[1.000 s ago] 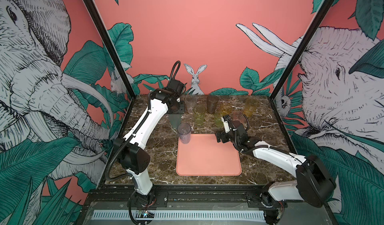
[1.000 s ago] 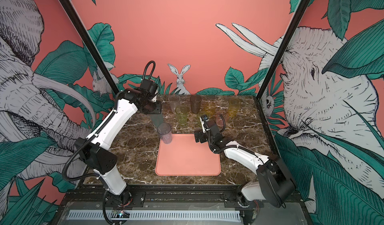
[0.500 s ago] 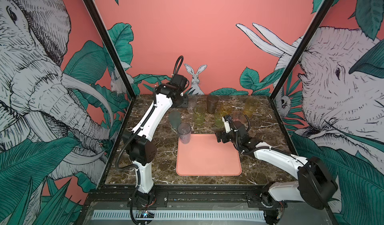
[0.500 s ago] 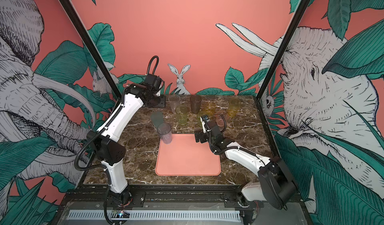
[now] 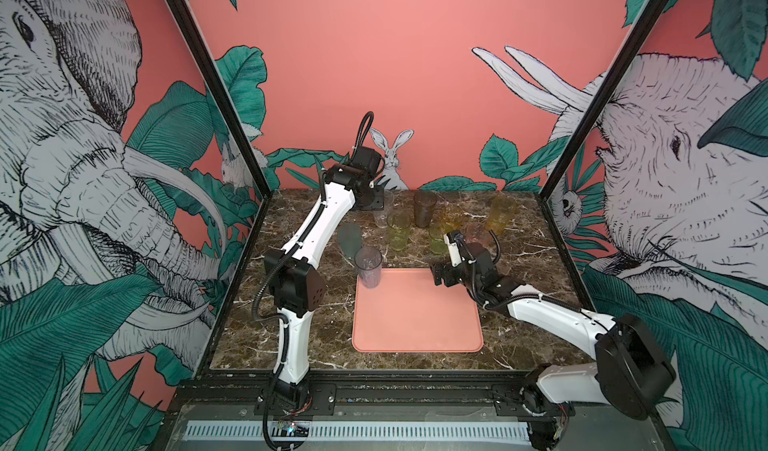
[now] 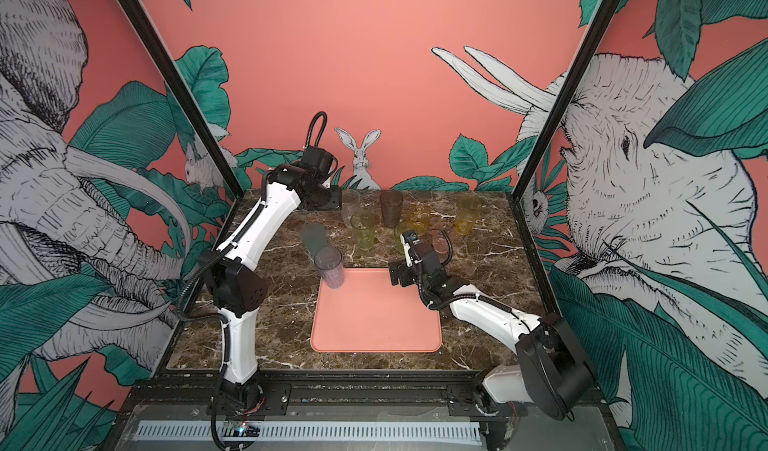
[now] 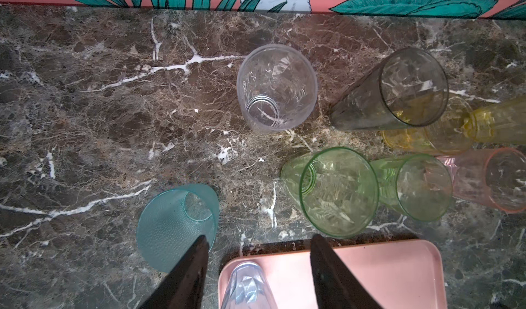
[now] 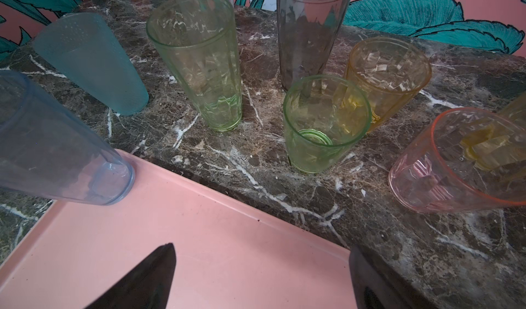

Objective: Place the glasses into the tray
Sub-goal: 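Move the left gripper over the plain clear glass farther from the robot, then lower the left gripper onto the plain clear glass rim and grasp it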

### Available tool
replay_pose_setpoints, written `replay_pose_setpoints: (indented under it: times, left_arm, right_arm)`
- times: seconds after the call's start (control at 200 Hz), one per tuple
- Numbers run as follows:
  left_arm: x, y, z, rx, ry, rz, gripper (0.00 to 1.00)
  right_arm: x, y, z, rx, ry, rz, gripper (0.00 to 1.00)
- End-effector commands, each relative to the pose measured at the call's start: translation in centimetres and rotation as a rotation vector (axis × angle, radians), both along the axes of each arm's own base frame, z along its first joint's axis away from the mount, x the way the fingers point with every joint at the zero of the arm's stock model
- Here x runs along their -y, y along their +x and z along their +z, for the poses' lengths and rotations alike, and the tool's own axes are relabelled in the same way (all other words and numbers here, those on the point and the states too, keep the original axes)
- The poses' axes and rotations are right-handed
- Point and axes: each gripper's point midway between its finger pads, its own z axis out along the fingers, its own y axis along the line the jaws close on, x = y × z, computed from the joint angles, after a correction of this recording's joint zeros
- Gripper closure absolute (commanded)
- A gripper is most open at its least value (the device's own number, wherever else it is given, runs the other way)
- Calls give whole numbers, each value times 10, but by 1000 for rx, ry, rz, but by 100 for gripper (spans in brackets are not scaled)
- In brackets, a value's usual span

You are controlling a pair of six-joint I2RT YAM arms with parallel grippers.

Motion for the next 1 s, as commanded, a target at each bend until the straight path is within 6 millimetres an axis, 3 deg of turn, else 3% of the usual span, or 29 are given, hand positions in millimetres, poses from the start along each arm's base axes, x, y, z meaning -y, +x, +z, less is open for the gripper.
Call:
replay_pose_setpoints:
  times: [0.0,0.125,0.425,0.7,0.995]
  left_arm:
    - [2,13,10,43,-38,15,39]
    - [7,26,5,62,-60,4,33]
    - [-4,57,-10,85,-96,58,30]
    - [2,77,-14,138,-97,56,30]
    - [-1,90,-32,138,-41,73,29]
  right_arm:
    - [-5,3,1,16,13,-2,3]
    - [-5,4,-1,11,12,-3,3]
    - [-4,5,-2,6,0,-10,3]
    - [-5,5,-5,-12,-11,-9,2]
    - [-4,6,-8,-18,-19,-13,2]
